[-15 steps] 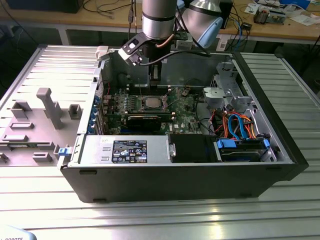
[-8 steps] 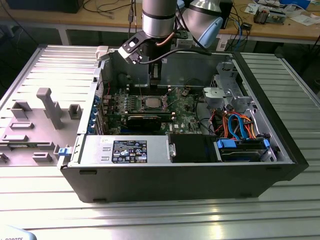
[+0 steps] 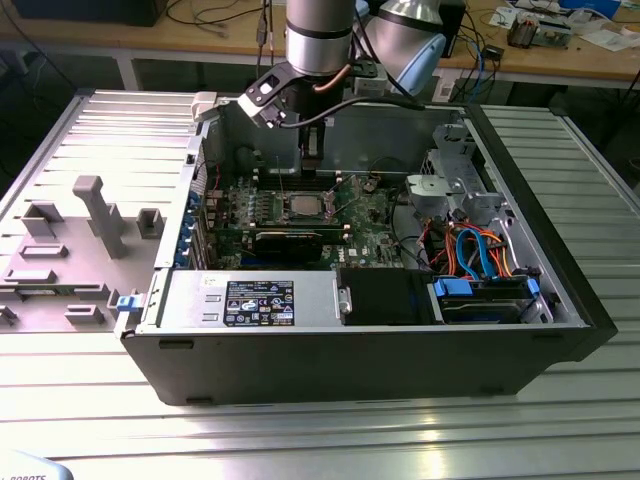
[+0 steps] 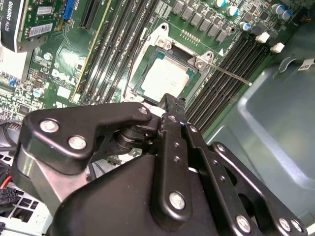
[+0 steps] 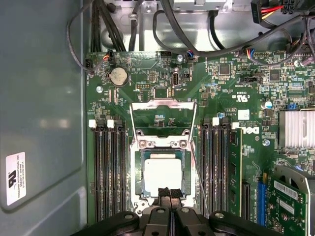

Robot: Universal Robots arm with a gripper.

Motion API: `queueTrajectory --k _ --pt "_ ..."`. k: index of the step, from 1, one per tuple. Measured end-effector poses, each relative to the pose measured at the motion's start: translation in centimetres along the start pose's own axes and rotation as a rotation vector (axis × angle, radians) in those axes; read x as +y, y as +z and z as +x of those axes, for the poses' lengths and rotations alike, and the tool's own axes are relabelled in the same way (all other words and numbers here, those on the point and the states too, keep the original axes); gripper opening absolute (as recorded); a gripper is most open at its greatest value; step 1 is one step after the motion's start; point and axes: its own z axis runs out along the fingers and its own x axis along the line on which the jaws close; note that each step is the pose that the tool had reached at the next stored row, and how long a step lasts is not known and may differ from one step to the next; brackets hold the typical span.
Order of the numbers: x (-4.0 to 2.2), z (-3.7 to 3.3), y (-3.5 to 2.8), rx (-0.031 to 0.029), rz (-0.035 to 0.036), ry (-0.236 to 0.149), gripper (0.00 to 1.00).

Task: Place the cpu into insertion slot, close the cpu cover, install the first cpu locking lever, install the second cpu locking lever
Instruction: 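Close the cpu cover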

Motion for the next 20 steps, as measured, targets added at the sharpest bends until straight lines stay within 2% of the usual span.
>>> queueTrajectory --k 11,16,20 --pt "0.56 0.01 0.00 -0.0012 0.0000 0.000 0.11" --pt "0.89 0.01 -0.01 -0.0060 -0.0001 0.000 0.11" --pt "0.94 0.01 -0.01 -0.0074 -0.0001 0.000 0.11"
